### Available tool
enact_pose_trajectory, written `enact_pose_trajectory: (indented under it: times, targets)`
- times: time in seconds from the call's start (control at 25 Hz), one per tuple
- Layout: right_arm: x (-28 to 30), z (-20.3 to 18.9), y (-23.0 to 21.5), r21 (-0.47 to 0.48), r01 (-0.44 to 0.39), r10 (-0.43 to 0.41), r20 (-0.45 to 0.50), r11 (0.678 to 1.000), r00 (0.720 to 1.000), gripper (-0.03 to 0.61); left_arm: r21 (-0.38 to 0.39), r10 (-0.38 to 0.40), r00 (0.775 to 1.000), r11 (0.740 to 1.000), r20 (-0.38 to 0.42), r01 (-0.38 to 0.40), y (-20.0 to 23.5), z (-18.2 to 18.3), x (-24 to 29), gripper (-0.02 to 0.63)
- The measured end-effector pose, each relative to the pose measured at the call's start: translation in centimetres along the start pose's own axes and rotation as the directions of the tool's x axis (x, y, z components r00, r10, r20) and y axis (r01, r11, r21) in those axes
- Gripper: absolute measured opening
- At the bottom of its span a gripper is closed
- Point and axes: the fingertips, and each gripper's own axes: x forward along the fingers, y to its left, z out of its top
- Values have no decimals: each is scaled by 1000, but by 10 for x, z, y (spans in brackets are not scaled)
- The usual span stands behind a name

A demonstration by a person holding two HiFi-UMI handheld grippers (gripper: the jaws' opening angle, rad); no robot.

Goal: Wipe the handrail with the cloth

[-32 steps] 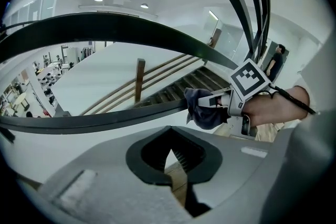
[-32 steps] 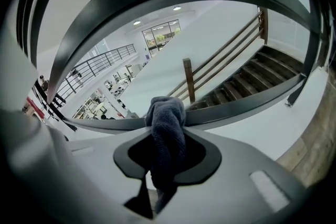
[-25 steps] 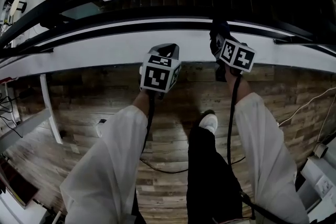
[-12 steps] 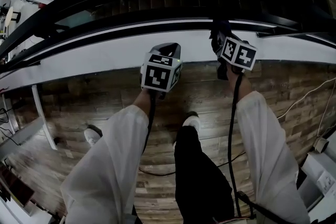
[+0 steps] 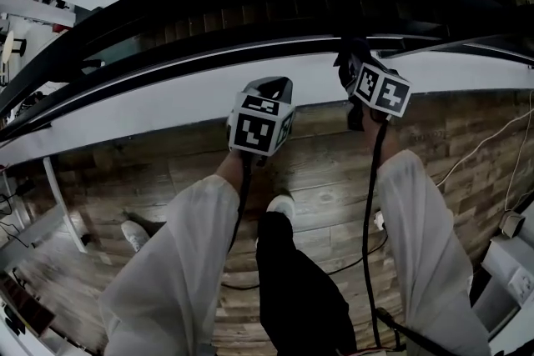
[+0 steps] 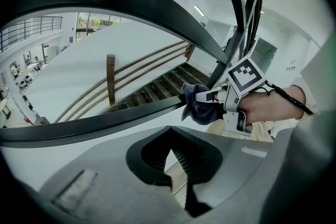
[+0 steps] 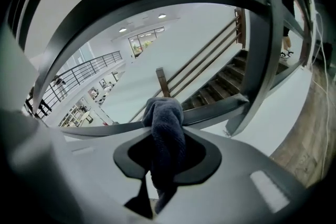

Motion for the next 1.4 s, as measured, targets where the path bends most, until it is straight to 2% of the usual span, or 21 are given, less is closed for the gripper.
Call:
enact_pose_trajectory:
  times: [0.24,0.4,0.6,0.76,0.92,1.0,1.2,1.4]
  targets:
    - [-4,9,-53,71,28,-29,12,997,999,83,22,-44,999,999,-12,45,-36,13,27,3]
    - [-5,12,-73,60,17,-18,20,998,1000,84,33,-59,998,998,-17,60,-51,19,42,3]
    - [-13,22,-129,132,104,-110,35,986,993,84,51,-76,996,996,-44,78,-67,19,57,3]
    - [-20,22,-144,103,111,-113,14,989,994,84,50,-83,995,995,-53,86,-73,22,60,3]
    - [-27,21,-131,122,102,-103,5,987,995,84,37,-94,994,995,-51,96,-81,30,57,3]
    - [-38,17,-113,90,83,-82,-9,993,997,83,31,-100,994,994,-48,102,-85,30,45,3]
    - [-73,13,-24,-96,-45,42,-39,994,998,83,21,-93,994,995,-53,95,-78,26,-7,3]
    - [-120,10,63,-130,-108,105,-28,986,994,84,-12,-46,997,999,-55,46,-48,18,-75,3]
